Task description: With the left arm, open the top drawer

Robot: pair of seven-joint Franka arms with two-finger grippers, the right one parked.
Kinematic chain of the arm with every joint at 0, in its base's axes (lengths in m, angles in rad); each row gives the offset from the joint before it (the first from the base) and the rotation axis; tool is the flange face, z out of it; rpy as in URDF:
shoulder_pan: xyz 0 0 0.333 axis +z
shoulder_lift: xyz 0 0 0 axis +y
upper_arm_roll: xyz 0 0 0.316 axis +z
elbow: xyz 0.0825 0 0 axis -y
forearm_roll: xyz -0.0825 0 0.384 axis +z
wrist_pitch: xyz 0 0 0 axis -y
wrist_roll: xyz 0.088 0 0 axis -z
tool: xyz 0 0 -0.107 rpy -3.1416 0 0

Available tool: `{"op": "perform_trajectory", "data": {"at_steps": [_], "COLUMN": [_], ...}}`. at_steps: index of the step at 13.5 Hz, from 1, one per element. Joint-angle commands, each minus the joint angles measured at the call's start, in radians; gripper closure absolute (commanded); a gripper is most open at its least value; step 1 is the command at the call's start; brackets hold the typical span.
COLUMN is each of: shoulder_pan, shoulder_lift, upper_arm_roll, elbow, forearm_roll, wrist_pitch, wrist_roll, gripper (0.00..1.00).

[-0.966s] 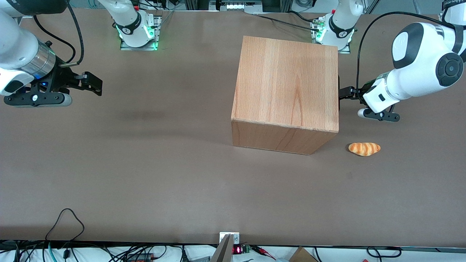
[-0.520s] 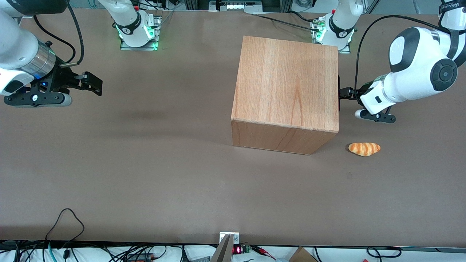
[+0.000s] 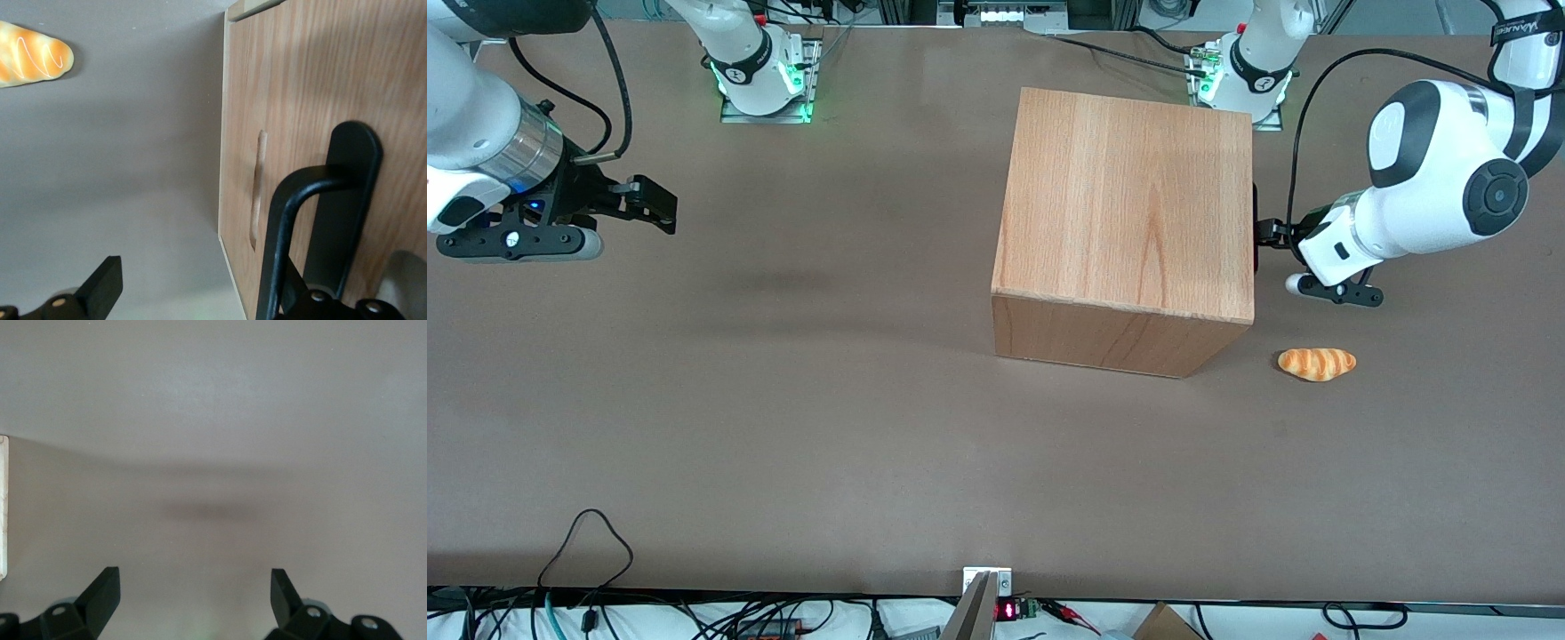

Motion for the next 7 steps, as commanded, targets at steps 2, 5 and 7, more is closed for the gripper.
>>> {"op": "perform_trajectory", "data": {"at_steps": [2, 5, 7], "shoulder_pan": [0.011, 0.017, 0.040], "shoulder_lift": [0.014, 0.027, 0.029], "upper_arm_roll": [0.006, 0.009, 0.009], "elbow": [-0.006, -0.006, -0.005], "forearm_roll": [-0.013, -0.009, -0.007], "wrist_pitch": [0.024, 0.040, 0.040], "wrist_roll": [0.027, 0.027, 0.028], "gripper": [0.00, 0.00, 0.00]}}
